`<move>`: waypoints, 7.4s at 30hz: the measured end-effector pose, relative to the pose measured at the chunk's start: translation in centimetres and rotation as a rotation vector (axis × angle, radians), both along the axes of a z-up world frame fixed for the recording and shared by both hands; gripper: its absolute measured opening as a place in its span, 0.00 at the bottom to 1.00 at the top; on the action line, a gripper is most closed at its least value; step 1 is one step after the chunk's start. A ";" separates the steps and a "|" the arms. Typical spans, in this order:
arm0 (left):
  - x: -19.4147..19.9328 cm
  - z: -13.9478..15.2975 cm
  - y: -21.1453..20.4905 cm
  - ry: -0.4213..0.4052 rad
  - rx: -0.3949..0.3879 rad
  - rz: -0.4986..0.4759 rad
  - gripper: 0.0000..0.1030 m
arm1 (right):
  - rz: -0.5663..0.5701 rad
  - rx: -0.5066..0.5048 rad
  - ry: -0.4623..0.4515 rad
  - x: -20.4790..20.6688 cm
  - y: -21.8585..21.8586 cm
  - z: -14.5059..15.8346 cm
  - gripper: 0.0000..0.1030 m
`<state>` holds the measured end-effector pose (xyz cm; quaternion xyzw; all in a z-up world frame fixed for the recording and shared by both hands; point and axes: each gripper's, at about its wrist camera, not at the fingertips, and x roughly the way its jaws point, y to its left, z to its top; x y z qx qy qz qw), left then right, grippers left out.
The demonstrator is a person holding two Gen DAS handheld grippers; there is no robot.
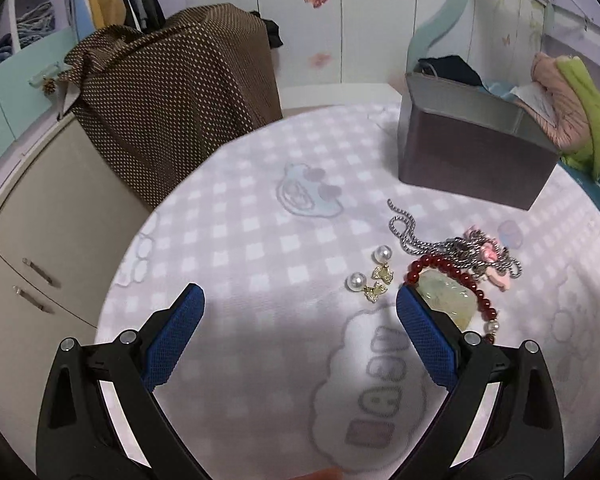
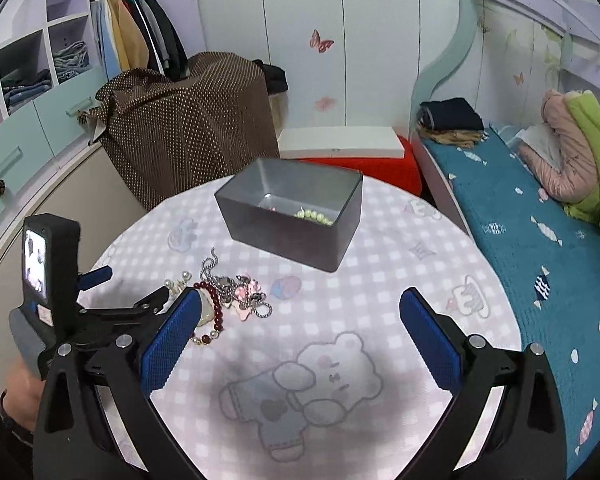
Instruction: Organize jewelry
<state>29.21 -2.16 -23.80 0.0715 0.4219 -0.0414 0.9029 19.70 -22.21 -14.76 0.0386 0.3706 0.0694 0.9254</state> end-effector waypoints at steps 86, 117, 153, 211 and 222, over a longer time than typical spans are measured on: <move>-0.1 11.1 1.5 -0.171 -0.244 -0.111 0.13 | 0.364 -0.006 -0.028 8.5 6.8 2.1 0.02; 12.5 11.3 -7.0 -0.006 -0.252 -0.171 0.93 | 0.145 0.091 0.068 15.0 -2.8 1.2 0.82; -5.0 12.0 1.3 -0.203 -0.147 0.049 0.94 | 0.008 0.019 -0.098 1.6 -0.4 3.0 0.92; -6.1 7.5 2.0 -0.114 -0.282 -0.080 0.07 | 0.253 0.075 0.151 2.4 6.3 -5.7 0.92; -6.8 5.6 6.2 -0.077 -0.236 0.055 0.07 | 0.286 -0.047 0.147 6.2 12.5 -8.5 0.65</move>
